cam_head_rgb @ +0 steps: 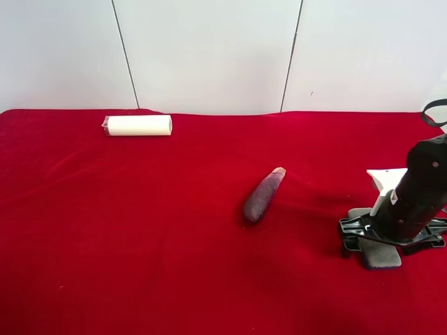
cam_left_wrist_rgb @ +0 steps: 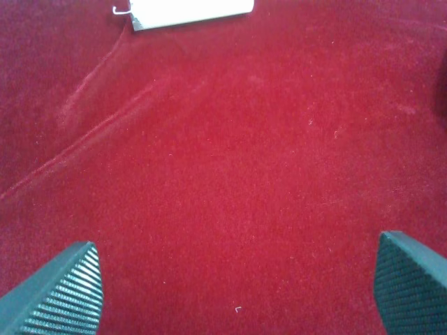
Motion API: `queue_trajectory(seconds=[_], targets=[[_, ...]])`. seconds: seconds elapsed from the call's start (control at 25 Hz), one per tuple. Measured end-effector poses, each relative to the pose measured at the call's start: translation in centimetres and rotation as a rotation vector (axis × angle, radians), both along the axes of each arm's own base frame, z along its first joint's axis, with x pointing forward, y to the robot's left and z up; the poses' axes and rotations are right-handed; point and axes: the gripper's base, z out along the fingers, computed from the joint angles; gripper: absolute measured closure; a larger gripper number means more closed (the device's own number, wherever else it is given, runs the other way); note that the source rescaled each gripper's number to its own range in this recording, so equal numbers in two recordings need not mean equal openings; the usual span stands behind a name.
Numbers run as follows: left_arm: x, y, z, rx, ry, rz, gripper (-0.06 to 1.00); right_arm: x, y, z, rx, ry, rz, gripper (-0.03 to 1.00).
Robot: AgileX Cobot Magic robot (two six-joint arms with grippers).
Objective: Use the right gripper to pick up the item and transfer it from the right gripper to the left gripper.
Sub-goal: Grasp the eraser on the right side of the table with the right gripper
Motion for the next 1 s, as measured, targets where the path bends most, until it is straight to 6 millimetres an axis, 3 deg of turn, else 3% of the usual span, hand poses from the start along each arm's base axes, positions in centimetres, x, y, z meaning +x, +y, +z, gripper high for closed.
queue_trajectory(seconds=[0.44, 0.72, 0.84, 1.0], targets=[[0.0, 0.0, 0.0, -0.001, 0.000, -0.001, 0.25, 0.0, 0.0, 0.0, -0.001, 0.001, 0.000, -0.03], [0.0, 0.0, 0.0, -0.001, 0.000, -0.001, 0.25, 0.1, 0.0, 1.1, 0.011, -0.053, -0.004, -0.03], [0.0, 0.0, 0.0, -0.001, 0.000, -0.001, 0.25, 0.1, 0.0, 1.4, 0.013, -0.066, -0.004, 0.06], [0.0, 0.0, 0.0, -0.001, 0.000, -0.001, 0.25, 0.1, 0.1, 1.4, 0.016, -0.065, -0.009, 0.35]])
